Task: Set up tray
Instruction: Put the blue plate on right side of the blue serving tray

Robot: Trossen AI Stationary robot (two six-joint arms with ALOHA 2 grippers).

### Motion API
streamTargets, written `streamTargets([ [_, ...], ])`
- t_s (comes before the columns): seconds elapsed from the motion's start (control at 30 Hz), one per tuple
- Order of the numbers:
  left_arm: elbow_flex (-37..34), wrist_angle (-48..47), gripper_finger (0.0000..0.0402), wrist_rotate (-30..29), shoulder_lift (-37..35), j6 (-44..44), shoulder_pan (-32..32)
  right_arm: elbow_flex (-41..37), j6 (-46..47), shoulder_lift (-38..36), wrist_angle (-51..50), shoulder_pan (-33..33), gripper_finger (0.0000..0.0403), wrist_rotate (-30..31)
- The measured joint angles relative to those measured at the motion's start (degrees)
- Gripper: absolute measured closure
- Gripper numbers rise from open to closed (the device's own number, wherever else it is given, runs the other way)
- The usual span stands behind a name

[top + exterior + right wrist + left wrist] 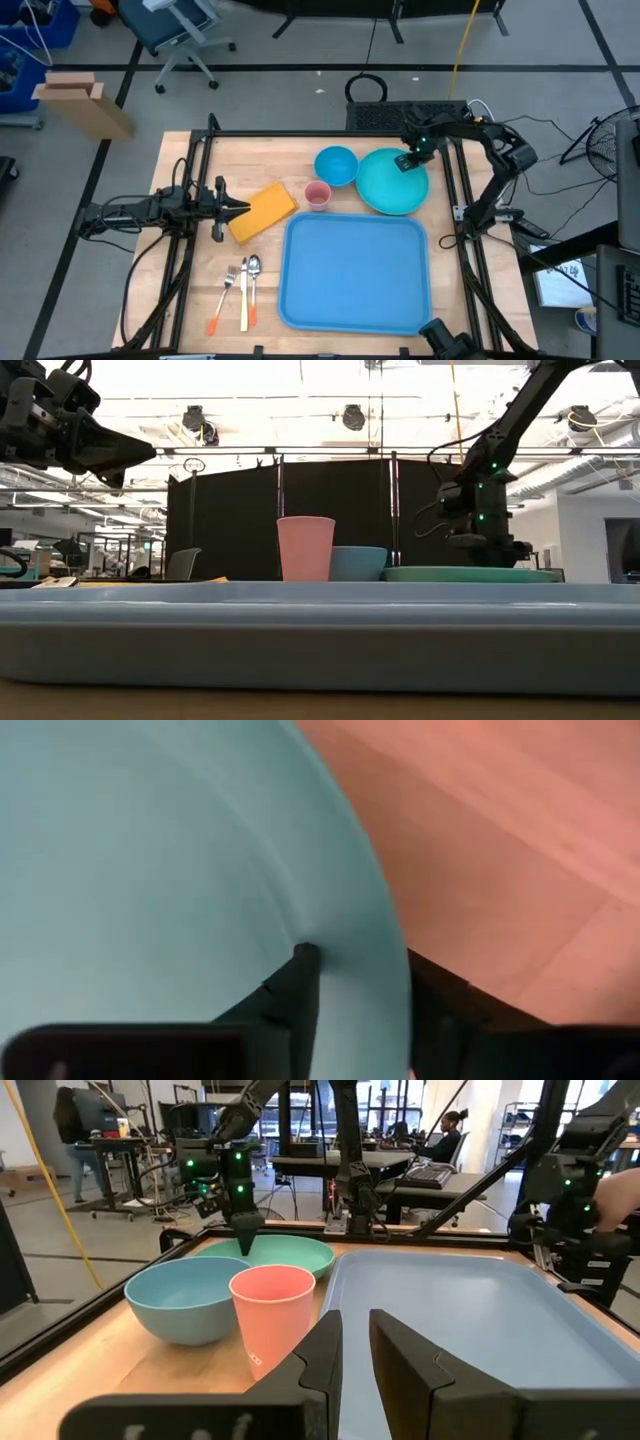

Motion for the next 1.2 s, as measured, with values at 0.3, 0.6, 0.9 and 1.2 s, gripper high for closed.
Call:
streamTargets([
  [0.3, 0.0, -0.5, 0.0346, 0.3, 0.0, -1.2, 0.0, -0.2, -1.5, -5.5, 2.2, -2.1, 0.0393, -2.3],
  [0.6, 0.0, -0.6, 0.0346, 0.4, 0.0, -3.4, 0.0, 2.4, -1.2, -13.0, 1.3, -6.2, 0.0402, -3.4],
  [0.9, 0.0, -0.7, 0.0346, 0.5, 0.0, -4.1, 0.0, 7.0, -0.9, -17.3, -1.2, -9.9, 0.0402, -5.3],
  [1.2, 0.1, -0.8, 0.0346, 0.6, 0.0, -5.0, 0.0, 7.1, 0.7, -22.9, 0.0, -12.0, 0.0402, -15.2],
])
